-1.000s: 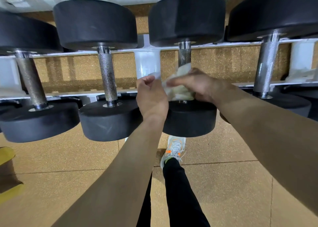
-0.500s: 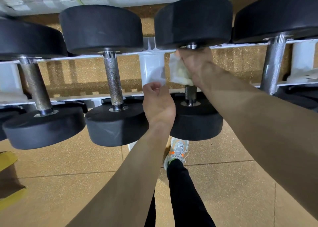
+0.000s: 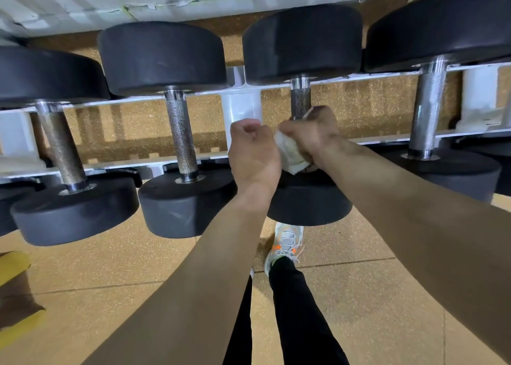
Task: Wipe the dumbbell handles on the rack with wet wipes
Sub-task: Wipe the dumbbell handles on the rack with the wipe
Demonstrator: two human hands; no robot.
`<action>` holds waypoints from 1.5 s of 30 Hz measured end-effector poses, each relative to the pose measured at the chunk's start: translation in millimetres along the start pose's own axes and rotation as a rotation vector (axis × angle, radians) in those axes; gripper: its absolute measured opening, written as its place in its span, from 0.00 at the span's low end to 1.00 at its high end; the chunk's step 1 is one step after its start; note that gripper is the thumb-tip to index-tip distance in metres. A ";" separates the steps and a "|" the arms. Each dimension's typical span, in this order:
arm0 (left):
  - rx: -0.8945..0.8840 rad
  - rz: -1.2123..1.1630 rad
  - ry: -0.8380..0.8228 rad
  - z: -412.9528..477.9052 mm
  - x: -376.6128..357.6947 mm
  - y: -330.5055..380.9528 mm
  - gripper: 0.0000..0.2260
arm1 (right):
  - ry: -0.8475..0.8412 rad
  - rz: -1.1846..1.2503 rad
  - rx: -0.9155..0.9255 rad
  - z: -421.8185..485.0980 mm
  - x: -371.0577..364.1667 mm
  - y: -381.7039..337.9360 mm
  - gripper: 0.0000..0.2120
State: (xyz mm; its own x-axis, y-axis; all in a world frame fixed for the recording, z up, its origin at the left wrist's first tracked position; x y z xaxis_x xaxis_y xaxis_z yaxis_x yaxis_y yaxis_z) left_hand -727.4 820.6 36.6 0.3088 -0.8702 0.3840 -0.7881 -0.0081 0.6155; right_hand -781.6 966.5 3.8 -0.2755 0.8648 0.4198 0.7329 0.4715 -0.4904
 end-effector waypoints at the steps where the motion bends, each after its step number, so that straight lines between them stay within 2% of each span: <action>1: 0.008 0.015 -0.010 -1.1 -2.4 -3.5 0.07 | 0.046 0.033 0.006 4.3 1.5 -7.3 0.08; 4: -0.010 0.053 -0.056 -4.8 -9.5 -17.2 0.03 | 0.197 0.123 0.065 16.0 7.1 -33.0 0.06; 6: -0.007 0.080 -0.089 -7.1 -12.5 -23.7 0.02 | 0.233 0.156 0.113 17.0 5.7 -34.5 0.06; 8: 0.015 0.089 -0.124 -4.2 -14.9 -25.2 0.04 | 0.133 0.041 0.135 8.8 0.5 -25.4 0.09; 11: 0.059 0.089 -0.206 2.5 -19.1 -16.4 0.10 | -0.145 -0.179 0.122 -6.3 -3.2 -0.6 0.14; 14: 0.047 0.174 -0.340 5.1 -25.7 -6.2 0.06 | -0.314 -0.268 0.127 -16.0 1.6 9.7 0.13; 17: 0.084 0.118 -0.396 6.5 -24.8 -4.1 0.17 | -0.342 -0.146 0.159 -23.0 10.5 10.5 0.08; 20: 0.052 0.135 -0.484 0.9 -28.0 3.4 0.15 | -0.330 0.090 0.120 -25.9 24.0 21.5 0.21; 22: 0.011 0.188 -0.500 -2.3 -29.1 8.4 0.12 | -0.245 0.161 0.102 -24.4 38.2 26.4 0.25; 24: 0.017 0.218 -0.509 -6.4 -29.1 8.7 0.10 | -0.163 0.297 0.089 -25.2 52.0 23.5 0.22; 27: -0.039 0.264 -0.459 -16.2 -27.4 14.9 0.11 | -0.216 0.705 0.004 -34.8 59.4 13.7 0.06; 29: -0.027 0.099 -0.412 -27.2 -23.3 21.7 0.12 | -0.292 0.879 -0.038 -41.1 59.1 9.4 0.08; 32: 0.039 -0.144 -0.502 -45.2 -26.5 24.7 0.19 | -0.300 0.894 0.002 -46.4 60.2 8.2 0.14; 36: -0.089 -0.063 -0.447 -49.3 -19.9 26.2 0.05 | -0.269 0.758 0.095 -53.9 63.8 7.9 0.20; 38: -0.130 0.006 -0.463 -49.3 -20.2 26.6 0.01 | -0.216 0.744 0.101 -54.9 68.9 10.8 0.18; 43: -0.103 -0.037 -0.476 -48.1 -15.5 28.7 0.02 | -0.181 0.800 0.065 -56.4 72.8 17.0 0.06; 45: -0.077 -0.035 -0.601 -52.3 -14.6 31.6 0.03 | -0.134 0.754 0.077 -55.5 78.7 17.9 0.03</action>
State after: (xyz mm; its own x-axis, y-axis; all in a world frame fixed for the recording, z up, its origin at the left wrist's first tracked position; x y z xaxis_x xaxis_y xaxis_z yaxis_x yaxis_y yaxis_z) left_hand -728.9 858.8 86.4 -0.0385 -0.9961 -0.0798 -0.7349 -0.0259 0.6776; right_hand -755.7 1033.4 70.5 0.2046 0.9683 -0.1432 0.7083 -0.2475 -0.6611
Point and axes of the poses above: each hand's wrist, its own z-axis towards the middle knuckle, its own x-axis out of the back of the hand, y = z × x, the point moved 7 cm from there along z, towards the middle knuckle, and after that the axes turned 1 degree about x, right-handed, at the moved point
